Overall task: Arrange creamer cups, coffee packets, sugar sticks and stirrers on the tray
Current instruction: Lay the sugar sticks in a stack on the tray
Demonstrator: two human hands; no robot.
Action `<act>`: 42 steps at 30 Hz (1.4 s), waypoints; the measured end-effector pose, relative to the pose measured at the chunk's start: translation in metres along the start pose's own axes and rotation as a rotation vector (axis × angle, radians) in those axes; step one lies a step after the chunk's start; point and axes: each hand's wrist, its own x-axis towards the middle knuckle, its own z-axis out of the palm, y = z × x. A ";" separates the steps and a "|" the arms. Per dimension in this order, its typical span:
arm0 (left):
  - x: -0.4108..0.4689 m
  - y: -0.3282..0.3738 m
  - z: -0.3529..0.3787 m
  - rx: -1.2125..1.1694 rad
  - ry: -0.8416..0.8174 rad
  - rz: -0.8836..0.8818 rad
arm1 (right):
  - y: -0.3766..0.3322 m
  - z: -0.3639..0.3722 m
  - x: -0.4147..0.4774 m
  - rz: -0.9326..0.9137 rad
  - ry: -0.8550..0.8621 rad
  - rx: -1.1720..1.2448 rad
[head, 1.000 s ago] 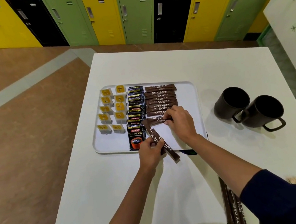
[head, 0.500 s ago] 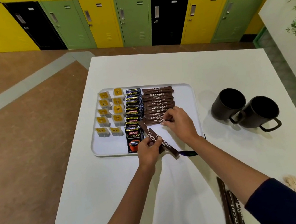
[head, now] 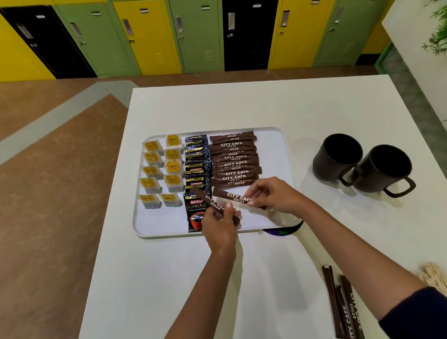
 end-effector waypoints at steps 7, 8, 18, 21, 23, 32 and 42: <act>-0.008 -0.003 0.001 0.028 -0.009 0.042 | 0.000 0.008 0.020 -0.055 0.223 -0.310; -0.008 -0.002 0.001 0.035 -0.015 0.051 | -0.001 0.009 0.020 -0.073 0.235 -0.322; 0.000 -0.001 0.010 0.152 0.067 0.028 | 0.001 0.011 0.010 -0.158 0.448 -0.149; 0.004 0.001 0.013 0.152 0.098 0.036 | 0.000 0.009 -0.005 -0.008 0.214 0.112; 0.004 0.005 0.016 0.137 0.093 0.039 | 0.003 0.008 -0.015 0.041 0.033 0.251; -0.002 0.008 0.016 0.100 0.061 0.013 | 0.014 0.007 -0.015 0.026 0.170 0.320; -0.006 -0.004 0.011 0.930 -0.041 0.357 | 0.019 0.009 0.001 0.062 0.445 0.073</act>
